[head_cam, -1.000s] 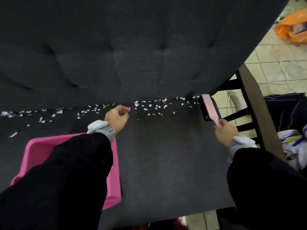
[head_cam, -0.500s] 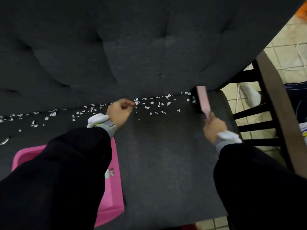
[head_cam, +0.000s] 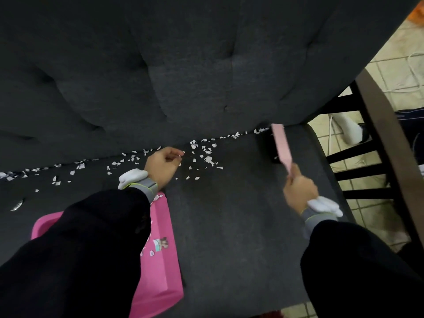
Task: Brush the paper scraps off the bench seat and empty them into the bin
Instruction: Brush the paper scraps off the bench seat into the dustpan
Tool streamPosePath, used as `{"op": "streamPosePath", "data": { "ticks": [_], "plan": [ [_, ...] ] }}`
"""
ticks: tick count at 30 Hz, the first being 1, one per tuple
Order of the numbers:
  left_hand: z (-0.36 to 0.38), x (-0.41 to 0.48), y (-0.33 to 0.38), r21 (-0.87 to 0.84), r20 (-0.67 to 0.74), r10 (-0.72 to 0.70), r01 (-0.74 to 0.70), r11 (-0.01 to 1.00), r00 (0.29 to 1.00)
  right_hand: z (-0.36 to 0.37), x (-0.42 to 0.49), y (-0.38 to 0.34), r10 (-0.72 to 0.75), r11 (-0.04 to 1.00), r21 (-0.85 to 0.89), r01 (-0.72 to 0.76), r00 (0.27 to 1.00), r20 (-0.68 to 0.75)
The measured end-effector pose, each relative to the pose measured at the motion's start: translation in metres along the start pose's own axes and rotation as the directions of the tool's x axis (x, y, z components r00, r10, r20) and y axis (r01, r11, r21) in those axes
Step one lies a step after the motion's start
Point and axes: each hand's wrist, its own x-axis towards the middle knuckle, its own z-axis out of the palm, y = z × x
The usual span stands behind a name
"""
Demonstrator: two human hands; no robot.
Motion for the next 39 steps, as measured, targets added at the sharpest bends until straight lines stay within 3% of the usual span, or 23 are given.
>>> {"op": "streamPosePath", "data": {
  "ticks": [3,5,8,12,15,18,21,23,30,35,39],
  "plan": [
    [-0.001,-0.006,-0.003,0.013,0.003,0.004,-0.004,1.0,1.0,0.007,0.002,-0.005,0.093,0.996,-0.012,-0.093,0.996,0.015],
    [-0.001,-0.011,-0.006,0.012,0.008,0.001,-0.001,1.0,1.0,0.02,-0.014,-0.024,0.07,0.996,-0.06,-0.066,0.995,0.068],
    [-0.003,-0.014,-0.01,0.003,0.017,-0.007,0.007,1.0,1.0,0.046,-0.059,-0.061,-0.104,0.986,-0.115,0.124,0.98,0.171],
    [-0.009,-0.016,-0.013,0.006,0.007,0.005,-0.005,1.0,1.0,0.064,-0.107,-0.087,-0.353,0.929,-0.011,0.369,0.897,0.267],
    [-0.014,-0.014,-0.012,0.001,0.004,0.011,-0.011,1.0,1.0,0.049,-0.094,-0.077,-0.28,0.96,0.025,0.28,0.944,0.172],
    [-0.017,-0.007,-0.013,0.007,0.009,0.02,-0.02,1.0,1.0,0.021,-0.052,-0.053,-0.029,0.996,0.083,0.028,0.999,0.021],
    [-0.016,-0.004,-0.012,-0.007,0.009,0.027,-0.027,1.0,1.0,-0.007,0.0,-0.025,0.244,0.946,0.228,-0.228,0.969,-0.044],
    [-0.015,-0.001,-0.014,-0.01,0.016,0.023,-0.023,1.0,1.0,-0.019,0.034,-0.01,0.337,0.917,0.239,-0.321,0.941,-0.032],
    [-0.018,0.008,-0.025,0.021,0.02,-0.008,0.007,1.0,1.0,-0.023,0.074,-0.043,0.273,0.93,0.193,-0.312,0.94,0.204],
    [-0.021,0.01,-0.028,0.012,0.013,-0.019,0.019,1.0,1.0,0.009,0.046,-0.089,0.277,0.879,0.355,-0.319,0.947,0.166],
    [-0.022,0.006,-0.029,0.035,0.01,-0.017,0.016,0.999,1.0,0.027,0.009,-0.112,0.159,0.947,0.255,-0.197,0.974,0.163]
  ]
}}
